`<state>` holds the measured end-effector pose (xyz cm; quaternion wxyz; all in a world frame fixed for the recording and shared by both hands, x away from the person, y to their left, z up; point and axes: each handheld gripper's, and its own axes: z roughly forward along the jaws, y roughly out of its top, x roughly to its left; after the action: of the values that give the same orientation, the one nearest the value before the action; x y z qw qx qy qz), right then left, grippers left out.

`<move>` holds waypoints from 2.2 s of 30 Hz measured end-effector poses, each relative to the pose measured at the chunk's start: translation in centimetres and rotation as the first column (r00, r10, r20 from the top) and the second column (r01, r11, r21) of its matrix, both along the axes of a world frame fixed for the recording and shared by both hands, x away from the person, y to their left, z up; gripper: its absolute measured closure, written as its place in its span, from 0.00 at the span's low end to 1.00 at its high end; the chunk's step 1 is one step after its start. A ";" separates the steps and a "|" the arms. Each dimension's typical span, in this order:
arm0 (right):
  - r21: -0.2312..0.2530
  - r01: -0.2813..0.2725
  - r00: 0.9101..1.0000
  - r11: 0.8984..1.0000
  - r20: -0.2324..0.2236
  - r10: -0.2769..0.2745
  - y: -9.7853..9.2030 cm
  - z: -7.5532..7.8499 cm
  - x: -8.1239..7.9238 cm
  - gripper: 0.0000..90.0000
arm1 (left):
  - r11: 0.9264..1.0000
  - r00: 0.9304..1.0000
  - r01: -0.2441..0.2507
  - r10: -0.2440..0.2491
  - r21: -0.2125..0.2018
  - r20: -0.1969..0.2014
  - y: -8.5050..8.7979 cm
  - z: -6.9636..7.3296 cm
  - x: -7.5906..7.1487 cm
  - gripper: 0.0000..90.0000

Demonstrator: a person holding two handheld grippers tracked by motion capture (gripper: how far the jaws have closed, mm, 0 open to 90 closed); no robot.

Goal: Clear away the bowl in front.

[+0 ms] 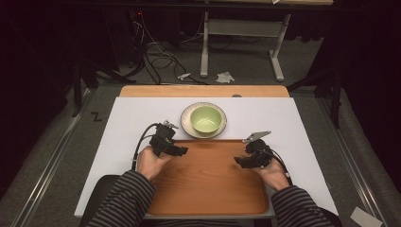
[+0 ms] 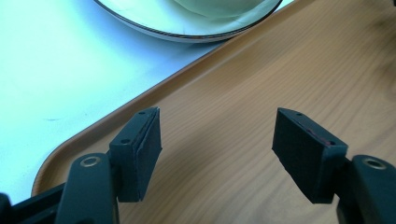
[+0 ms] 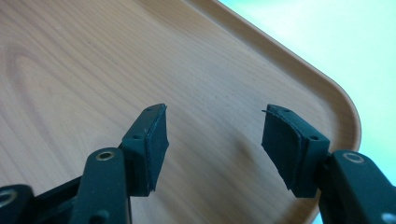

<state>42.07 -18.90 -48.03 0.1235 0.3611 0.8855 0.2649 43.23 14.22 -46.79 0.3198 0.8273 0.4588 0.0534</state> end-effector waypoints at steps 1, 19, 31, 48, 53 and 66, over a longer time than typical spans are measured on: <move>0.000 0.000 1.000 1.000 0.000 0.000 0.0 0.0 0.0 0.47 | 1.000 1.000 -0.001 0.001 0.004 0.002 0.0 0.0 0.0 0.37; -0.005 -0.007 1.000 1.000 0.007 0.007 -0.3 0.5 -0.7 0.48 | 1.000 1.000 -0.020 0.020 -0.017 0.016 0.3 -0.3 0.6 0.41; -0.002 0.012 1.000 1.000 0.008 -0.012 -0.9 0.6 -0.4 0.47 | 1.000 0.999 0.000 0.001 -0.005 0.044 -0.9 0.4 1.2 0.43; -0.003 0.008 1.000 1.000 0.015 -0.008 -0.9 0.7 -0.8 0.47 | 0.998 0.999 -0.022 0.024 -0.059 0.026 -1.4 3.0 3.2 0.43; -0.002 0.008 1.000 1.000 0.009 -0.008 -0.8 0.5 -0.7 0.46 | 0.998 0.999 -0.029 0.031 -0.058 0.039 -1.2 3.8 3.9 0.41; -0.004 0.003 1.000 1.000 0.011 -0.003 -0.9 0.6 -0.7 0.46 | 1.000 1.000 -0.019 0.019 0.012 -0.003 -2.8 5.3 7.0 0.40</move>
<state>41.38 -19.84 -47.45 0.1295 0.3609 0.8848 0.2647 50.24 11.45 -41.51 0.3137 0.8247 0.4670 0.0578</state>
